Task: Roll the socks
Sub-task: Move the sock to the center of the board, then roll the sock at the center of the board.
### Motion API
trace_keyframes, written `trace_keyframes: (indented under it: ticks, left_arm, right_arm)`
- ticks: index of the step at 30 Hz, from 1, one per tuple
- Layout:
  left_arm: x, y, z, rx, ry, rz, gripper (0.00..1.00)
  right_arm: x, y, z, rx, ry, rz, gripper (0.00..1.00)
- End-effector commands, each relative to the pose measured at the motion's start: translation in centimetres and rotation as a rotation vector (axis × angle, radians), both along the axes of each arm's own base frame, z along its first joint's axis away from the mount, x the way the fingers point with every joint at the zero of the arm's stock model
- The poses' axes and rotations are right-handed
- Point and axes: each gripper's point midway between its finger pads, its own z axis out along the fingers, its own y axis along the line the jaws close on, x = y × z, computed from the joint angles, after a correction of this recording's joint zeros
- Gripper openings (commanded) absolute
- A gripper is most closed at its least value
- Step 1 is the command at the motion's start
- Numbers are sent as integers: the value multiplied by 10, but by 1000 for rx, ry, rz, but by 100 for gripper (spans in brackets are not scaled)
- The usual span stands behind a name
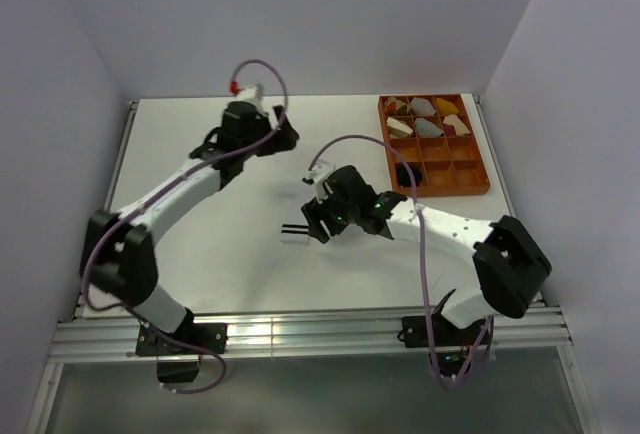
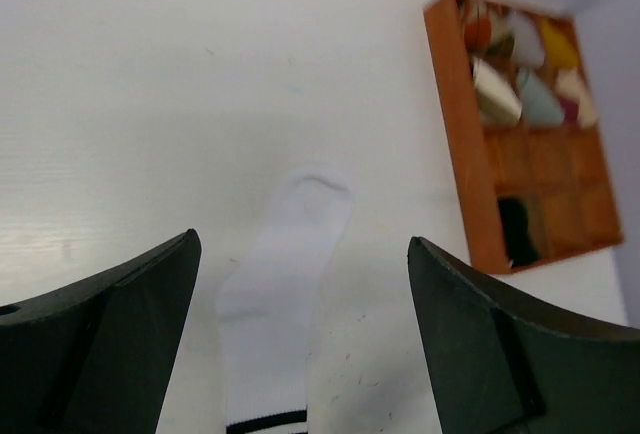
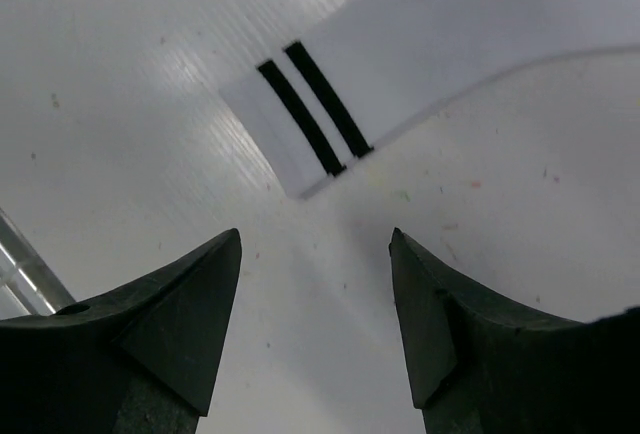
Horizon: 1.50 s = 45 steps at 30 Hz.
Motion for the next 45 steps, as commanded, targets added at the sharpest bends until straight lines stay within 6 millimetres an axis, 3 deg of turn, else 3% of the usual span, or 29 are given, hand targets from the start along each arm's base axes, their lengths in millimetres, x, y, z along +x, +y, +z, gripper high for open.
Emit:
trace_keyframes:
  ticks: [1, 4, 9, 12, 15, 19, 20, 22, 25, 28, 29, 31, 32, 33, 34, 37, 39, 45]
  left_arm:
    - [-20, 73, 2, -40, 103, 281, 91]
    - [-49, 118, 2, 2, 110, 330, 91]
    - [-74, 181, -4, 21, 135, 407, 91]
    - [-88, 208, -12, 48, 113, 455, 90]
    - [-95, 219, -21, 66, 109, 475, 90]
    - [-91, 220, -18, 61, 114, 467, 89]
    - [-90, 219, -17, 55, 113, 461, 89]
    - [-90, 222, -18, 50, 116, 465, 89]
    - [-91, 223, -19, 47, 120, 464, 89]
    - [-92, 223, -18, 46, 117, 466, 88]
    - [-92, 224, -18, 48, 118, 470, 88]
    - [-93, 224, -19, 47, 118, 469, 88]
    - [-93, 224, -19, 44, 117, 466, 88]
    - [-93, 223, -19, 41, 120, 463, 88]
    - [-93, 222, -19, 38, 119, 461, 88]
    - [-92, 223, -19, 31, 116, 461, 88]
    - [-92, 224, -18, 28, 113, 466, 88]
    - [-93, 221, -20, 18, 120, 453, 88]
  right_arm:
    - [18, 29, 14, -27, -96, 70, 68]
    - [21, 46, 13, -23, -107, 101, 64]
    - [26, 65, -21, -91, -44, 127, 52]
    - [27, 75, -40, -123, -14, 130, 47]
    - [25, 86, -51, -135, 18, 128, 44]
    - [19, 106, -59, -143, 42, 126, 43]
    - [18, 119, -53, -132, 28, 132, 43]
    - [16, 126, -63, -161, 45, 120, 43]
    - [16, 147, -59, -136, 66, 105, 43]
    - [22, 159, -34, -92, 24, 108, 45]
    - [21, 162, -13, -58, -7, 122, 45]
    - [21, 158, 8, -45, -62, 160, 48]
    - [18, 152, 9, -55, -75, 174, 49]
    - [18, 146, 26, -55, -133, 210, 51]
    - [17, 139, 27, -72, -149, 222, 52]
    - [7, 115, 20, -132, -190, 296, 58]
    - [-2, 100, 2, -199, -172, 357, 58]
    - [-12, 79, -20, -296, -155, 441, 57]
